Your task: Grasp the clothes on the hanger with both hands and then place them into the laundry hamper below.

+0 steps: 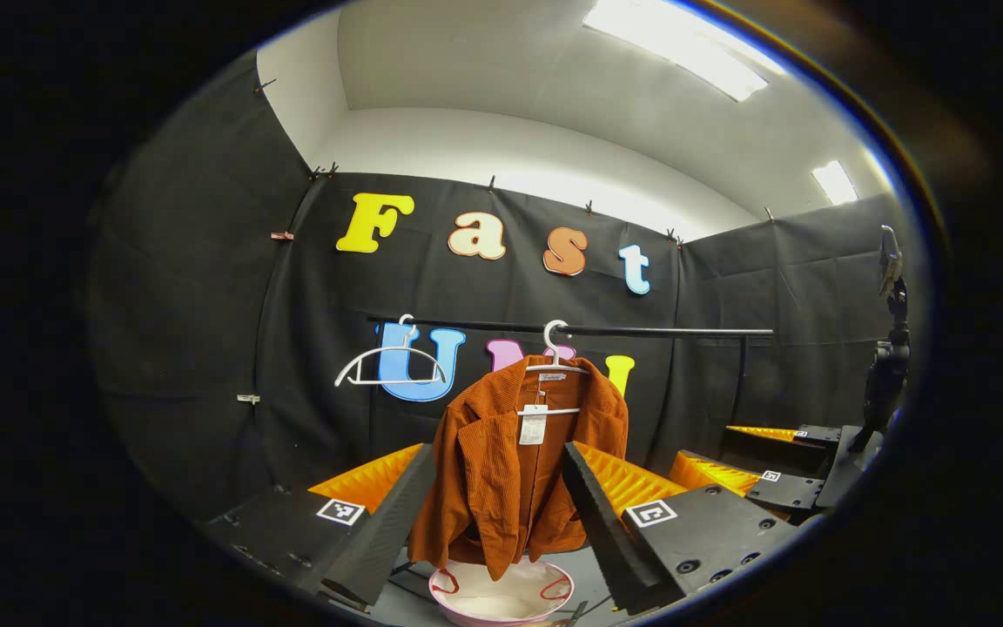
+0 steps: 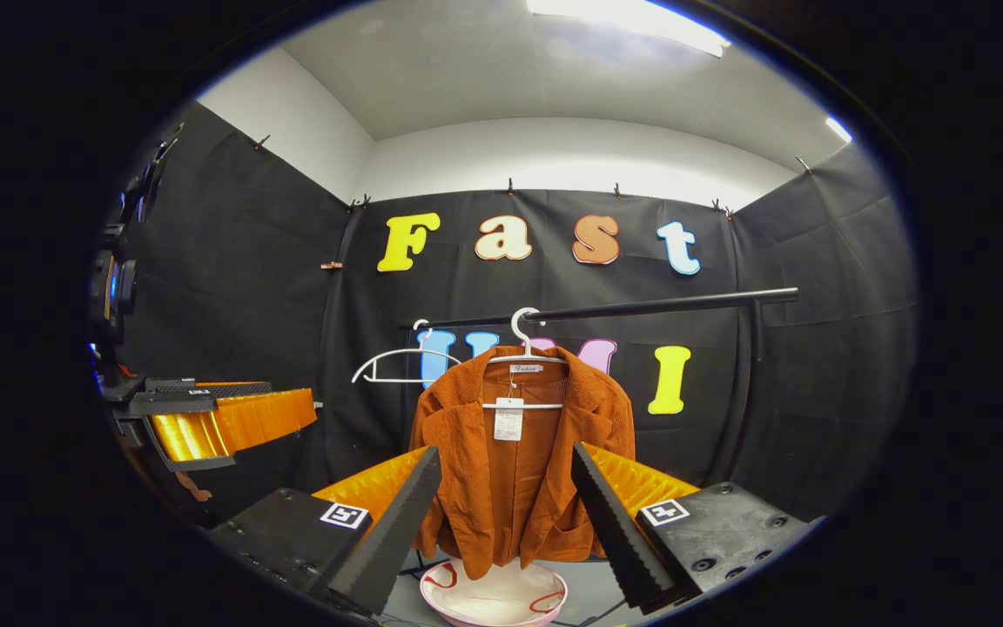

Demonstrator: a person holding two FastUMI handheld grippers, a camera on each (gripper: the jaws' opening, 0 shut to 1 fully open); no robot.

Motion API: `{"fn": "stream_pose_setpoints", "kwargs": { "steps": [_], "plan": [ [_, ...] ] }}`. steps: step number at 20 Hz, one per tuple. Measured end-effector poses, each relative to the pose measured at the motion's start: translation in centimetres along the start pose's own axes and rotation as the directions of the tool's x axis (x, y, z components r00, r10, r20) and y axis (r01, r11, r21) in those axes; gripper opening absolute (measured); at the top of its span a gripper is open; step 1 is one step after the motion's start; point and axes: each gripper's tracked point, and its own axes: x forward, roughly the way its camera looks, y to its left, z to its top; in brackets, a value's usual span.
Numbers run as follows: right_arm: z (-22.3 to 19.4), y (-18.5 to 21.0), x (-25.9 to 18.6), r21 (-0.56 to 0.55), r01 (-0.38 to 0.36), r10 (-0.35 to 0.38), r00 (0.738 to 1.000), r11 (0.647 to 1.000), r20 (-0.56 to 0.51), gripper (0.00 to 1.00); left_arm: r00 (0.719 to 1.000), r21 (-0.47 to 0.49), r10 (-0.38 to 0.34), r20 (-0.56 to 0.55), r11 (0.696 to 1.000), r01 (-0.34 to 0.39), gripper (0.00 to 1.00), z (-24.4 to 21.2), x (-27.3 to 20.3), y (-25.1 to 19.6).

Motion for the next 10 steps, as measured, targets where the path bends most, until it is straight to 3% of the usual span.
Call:
{"fn": "stream_pose_setpoints", "kwargs": {
  "steps": [10],
  "plan": [
    [0.05,-0.08,0.07,-0.014,0.061,-0.061,0.998,0.998,-0.001,0.99,0.999,-0.005,-0.051,-0.005,0.999,0.051,0.93,0.03,0.42,0.49]
  ]
}}
